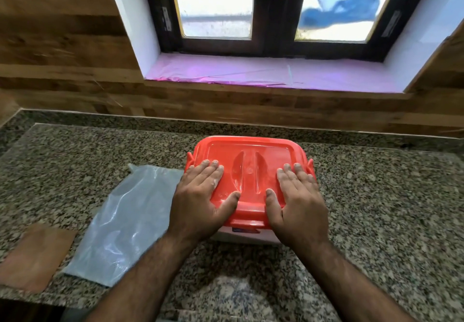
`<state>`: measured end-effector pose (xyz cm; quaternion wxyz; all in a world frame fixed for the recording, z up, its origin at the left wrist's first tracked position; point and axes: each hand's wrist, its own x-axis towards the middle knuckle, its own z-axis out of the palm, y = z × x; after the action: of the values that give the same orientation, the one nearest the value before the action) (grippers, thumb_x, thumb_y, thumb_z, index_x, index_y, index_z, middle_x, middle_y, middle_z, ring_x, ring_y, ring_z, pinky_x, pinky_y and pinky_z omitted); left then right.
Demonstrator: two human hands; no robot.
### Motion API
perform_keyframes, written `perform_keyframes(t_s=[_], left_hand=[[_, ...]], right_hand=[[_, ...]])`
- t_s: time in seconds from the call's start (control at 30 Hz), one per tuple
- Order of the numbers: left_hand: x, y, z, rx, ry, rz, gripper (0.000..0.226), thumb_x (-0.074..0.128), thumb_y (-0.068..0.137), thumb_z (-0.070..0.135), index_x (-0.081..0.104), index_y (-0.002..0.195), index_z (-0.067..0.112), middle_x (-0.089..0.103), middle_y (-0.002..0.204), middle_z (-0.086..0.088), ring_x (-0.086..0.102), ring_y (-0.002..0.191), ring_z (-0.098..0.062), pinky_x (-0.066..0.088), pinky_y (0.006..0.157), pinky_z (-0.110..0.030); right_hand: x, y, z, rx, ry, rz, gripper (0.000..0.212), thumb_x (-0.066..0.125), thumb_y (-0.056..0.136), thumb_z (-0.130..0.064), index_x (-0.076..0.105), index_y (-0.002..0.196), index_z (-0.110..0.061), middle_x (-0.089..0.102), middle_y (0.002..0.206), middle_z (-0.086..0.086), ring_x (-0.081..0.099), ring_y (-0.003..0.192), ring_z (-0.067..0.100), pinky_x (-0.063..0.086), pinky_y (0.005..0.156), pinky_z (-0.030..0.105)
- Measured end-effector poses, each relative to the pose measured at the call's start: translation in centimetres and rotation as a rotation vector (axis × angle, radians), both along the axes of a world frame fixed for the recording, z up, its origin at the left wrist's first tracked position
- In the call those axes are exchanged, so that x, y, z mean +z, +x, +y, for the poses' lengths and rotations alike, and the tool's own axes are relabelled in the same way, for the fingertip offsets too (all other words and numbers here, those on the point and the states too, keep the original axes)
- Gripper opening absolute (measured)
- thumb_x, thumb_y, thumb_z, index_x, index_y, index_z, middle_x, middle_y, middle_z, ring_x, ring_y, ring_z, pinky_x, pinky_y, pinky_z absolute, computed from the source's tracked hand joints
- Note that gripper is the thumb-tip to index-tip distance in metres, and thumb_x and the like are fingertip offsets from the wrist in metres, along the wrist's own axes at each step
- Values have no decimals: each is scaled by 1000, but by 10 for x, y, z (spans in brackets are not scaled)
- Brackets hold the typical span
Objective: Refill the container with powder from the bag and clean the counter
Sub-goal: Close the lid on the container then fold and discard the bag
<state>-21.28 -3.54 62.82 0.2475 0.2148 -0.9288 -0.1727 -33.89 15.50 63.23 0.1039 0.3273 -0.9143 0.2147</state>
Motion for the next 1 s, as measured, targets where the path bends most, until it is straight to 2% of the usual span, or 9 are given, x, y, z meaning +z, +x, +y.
perform_keyframes(t_s=[0.13,0.27,0.43,0.67,0.73,0.8,0.87,0.93,1.0], left_hand=[[4,-45,-27,-14,4,-21,75,63,91,65,71,142,11,67,149,-9,54,147,-25,38,125,-50],[14,-105,-62,-24,4,-77,80,54,93,69,68,145,10,64,153,-11,50,150,-26,34,128,-44],[20,-165,-93,-21,0,-129,85,45,93,73,65,148,11,60,157,-10,47,152,-27,32,129,-44],[10,-183,-110,-29,-50,-123,82,41,97,71,63,151,13,57,160,-10,43,155,-27,30,130,-45],[12,-182,-104,-6,-43,-141,87,33,101,75,52,159,13,45,169,-11,32,161,-28,24,132,-48],[10,-176,-97,24,29,-137,98,24,100,83,31,169,13,23,179,-11,15,167,-28,15,135,-52],[4,-160,-95,-3,103,-124,107,13,95,89,7,174,16,-2,182,-8,0,168,-24,4,136,-49],[-10,-133,-101,-80,176,-128,102,15,98,85,-11,172,20,-19,180,-2,-9,166,-18,2,134,-42],[-27,-97,-107,-129,236,-181,101,23,100,82,-17,171,23,-24,179,2,-10,166,-16,4,134,-38]], right_hand=[[7,-43,-28,-2,9,-33,67,49,95,-47,66,144,-5,62,152,17,48,151,34,35,126,52],[18,-100,-64,-1,27,-69,67,45,98,-47,63,147,-5,59,154,17,45,153,33,34,127,49],[22,-158,-99,-14,46,-92,66,41,99,-44,61,148,-6,58,156,17,43,154,32,30,129,46],[6,-174,-111,-24,47,19,63,39,102,-44,62,148,-6,61,153,17,47,150,35,33,127,51],[7,-171,-111,-38,55,13,63,36,106,-45,61,149,-8,60,155,15,45,152,34,27,129,52],[5,-162,-106,-9,37,57,61,32,111,-47,58,151,-10,57,157,13,42,154,33,15,132,58],[-7,-144,-95,177,61,203,59,33,113,-46,50,157,-11,49,164,11,34,159,33,5,131,64],[-28,-122,-83,471,167,342,60,39,111,-41,40,163,-11,39,170,12,26,162,33,9,129,68],[-52,-99,-79,674,275,366,61,53,104,-36,46,159,-9,41,168,14,33,159,37,21,127,69]])
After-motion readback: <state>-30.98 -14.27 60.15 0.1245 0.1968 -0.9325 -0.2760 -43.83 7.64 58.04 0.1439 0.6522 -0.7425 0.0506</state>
